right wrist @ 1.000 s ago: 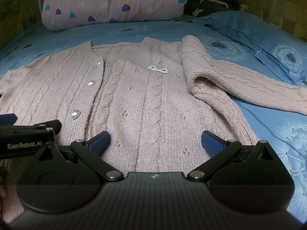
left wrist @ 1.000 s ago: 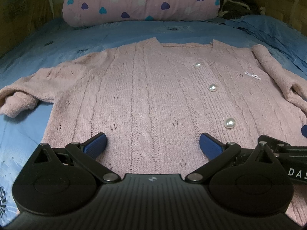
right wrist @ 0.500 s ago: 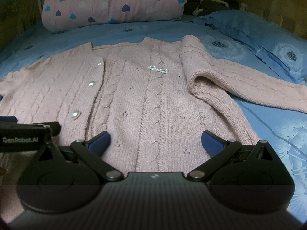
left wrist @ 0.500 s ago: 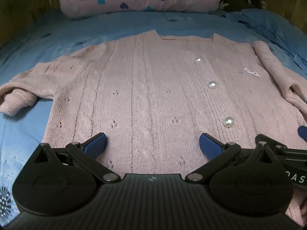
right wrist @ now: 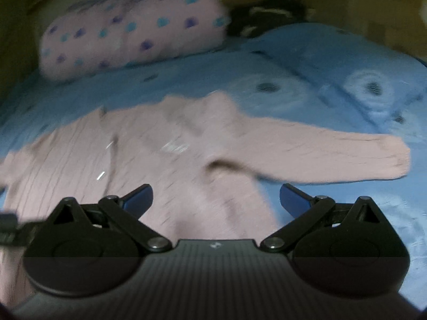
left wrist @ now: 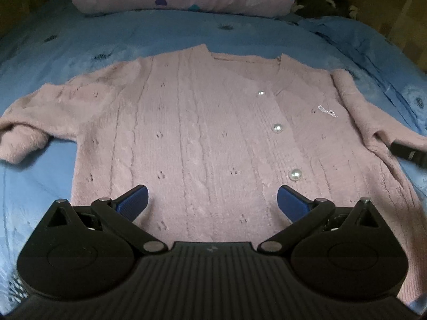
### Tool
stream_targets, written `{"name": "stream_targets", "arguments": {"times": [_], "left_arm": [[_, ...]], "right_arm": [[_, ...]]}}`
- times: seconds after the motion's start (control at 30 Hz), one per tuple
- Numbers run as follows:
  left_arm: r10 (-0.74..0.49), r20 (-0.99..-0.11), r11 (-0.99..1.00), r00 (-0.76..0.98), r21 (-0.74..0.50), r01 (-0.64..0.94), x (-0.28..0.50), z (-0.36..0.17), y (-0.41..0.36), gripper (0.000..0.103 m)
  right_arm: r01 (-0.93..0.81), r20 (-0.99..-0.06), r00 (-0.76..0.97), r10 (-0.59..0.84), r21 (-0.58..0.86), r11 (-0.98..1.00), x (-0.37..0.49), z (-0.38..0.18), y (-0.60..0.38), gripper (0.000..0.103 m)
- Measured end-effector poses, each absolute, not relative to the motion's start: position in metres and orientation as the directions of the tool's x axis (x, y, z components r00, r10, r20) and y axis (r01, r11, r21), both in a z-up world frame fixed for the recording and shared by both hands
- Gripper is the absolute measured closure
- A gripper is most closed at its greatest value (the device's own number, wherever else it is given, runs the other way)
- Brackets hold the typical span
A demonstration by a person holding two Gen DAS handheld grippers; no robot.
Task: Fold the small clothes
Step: 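Move the right tool to the cardigan sleeve cuff and close on it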
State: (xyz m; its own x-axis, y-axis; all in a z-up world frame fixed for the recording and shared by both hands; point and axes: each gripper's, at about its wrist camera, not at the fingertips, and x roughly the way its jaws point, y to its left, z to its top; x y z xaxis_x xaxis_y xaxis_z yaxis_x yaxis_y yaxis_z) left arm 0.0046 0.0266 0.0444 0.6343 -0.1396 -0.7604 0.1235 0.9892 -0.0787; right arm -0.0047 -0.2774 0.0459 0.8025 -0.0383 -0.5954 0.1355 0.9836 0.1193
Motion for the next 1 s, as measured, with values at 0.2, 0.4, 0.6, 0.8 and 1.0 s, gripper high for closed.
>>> {"name": "stream_targets", "arguments": {"times": [0.2, 0.4, 0.6, 0.8, 1.0], "left_arm": [[-0.119, -0.760, 0.992, 0.639, -0.068, 0.105, 0.021, 0.065, 0.036, 0.000], [-0.116, -0.743, 0.993, 0.659, -0.072, 0.094, 0.039, 0.058, 0.041, 0.000], [-0.147, -0.741, 0.989, 0.655, -0.119, 0.087, 0.046, 0.041, 0.043, 0.000], [-0.146, -0.740, 0.988, 0.657, -0.138, 0.065, 0.050, 0.037, 0.044, 0.000], [-0.138, -0.754, 0.990, 0.642, -0.132, 0.057, 0.049, 0.029, 0.043, 0.000]], "right_arm": [[0.384, -0.613, 0.774, -0.159, 0.254, 0.888, 0.016, 0.036, -0.347, 0.000], [0.564, -0.637, 0.707, -0.308, 0.245, 0.789, 0.038, 0.007, -0.399, 0.000], [0.574, -0.626, 0.704, -0.335, 0.224, 0.787, 0.053, -0.016, -0.416, 0.000], [0.532, -0.597, 0.746, -0.296, 0.265, 0.804, 0.063, -0.013, -0.415, 0.020], [0.487, -0.559, 0.795, -0.234, 0.358, 0.797, 0.060, -0.015, -0.422, 0.063]]}}
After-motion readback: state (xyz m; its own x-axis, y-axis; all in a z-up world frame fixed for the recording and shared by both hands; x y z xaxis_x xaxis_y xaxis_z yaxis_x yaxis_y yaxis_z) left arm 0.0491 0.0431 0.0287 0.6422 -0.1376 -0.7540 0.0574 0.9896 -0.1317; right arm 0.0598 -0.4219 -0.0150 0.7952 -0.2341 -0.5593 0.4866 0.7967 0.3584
